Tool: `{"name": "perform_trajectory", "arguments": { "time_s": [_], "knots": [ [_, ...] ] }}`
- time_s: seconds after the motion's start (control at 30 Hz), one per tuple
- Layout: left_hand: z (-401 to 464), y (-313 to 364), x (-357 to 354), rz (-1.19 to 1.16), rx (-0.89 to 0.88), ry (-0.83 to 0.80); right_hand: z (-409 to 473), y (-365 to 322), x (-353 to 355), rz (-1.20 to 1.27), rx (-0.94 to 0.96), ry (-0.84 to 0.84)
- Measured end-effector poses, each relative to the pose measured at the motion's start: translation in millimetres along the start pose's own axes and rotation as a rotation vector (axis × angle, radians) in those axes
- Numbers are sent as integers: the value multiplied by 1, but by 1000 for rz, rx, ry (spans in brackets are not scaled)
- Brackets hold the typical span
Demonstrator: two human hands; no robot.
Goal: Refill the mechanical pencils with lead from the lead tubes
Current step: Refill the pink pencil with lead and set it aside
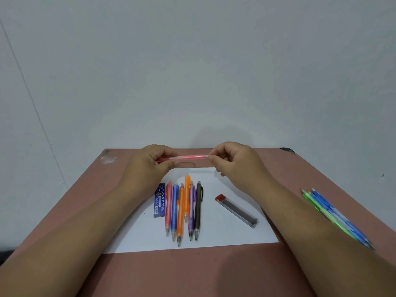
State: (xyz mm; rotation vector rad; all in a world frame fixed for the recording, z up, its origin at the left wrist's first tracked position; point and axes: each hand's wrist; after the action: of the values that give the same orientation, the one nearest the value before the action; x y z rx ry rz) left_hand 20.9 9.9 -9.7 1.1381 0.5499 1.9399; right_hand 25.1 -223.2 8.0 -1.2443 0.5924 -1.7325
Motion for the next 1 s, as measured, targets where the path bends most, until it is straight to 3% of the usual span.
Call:
{"name": "perform_trajectory", "arguments": {
  "time_s": [0.47,0.7,1.0],
  "knots": [
    [0,0,0,9,6,16,5,3,12,-18,-42,29],
    [1,1,0,10,32,25,5,19,19,-323,-142,-118],
    [0,2,0,11,32,24,3,19,16,-389,-156,-153]
  ]
}}
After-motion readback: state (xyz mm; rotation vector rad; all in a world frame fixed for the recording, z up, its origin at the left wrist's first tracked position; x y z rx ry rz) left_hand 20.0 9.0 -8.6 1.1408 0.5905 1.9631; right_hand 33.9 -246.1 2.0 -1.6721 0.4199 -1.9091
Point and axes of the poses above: each hand's wrist, its own z-axis towards the middle knuckle, its own x-axis out of the back of the hand, y = z × x, and after that the axes turned 2 degrees about -x, right-handed
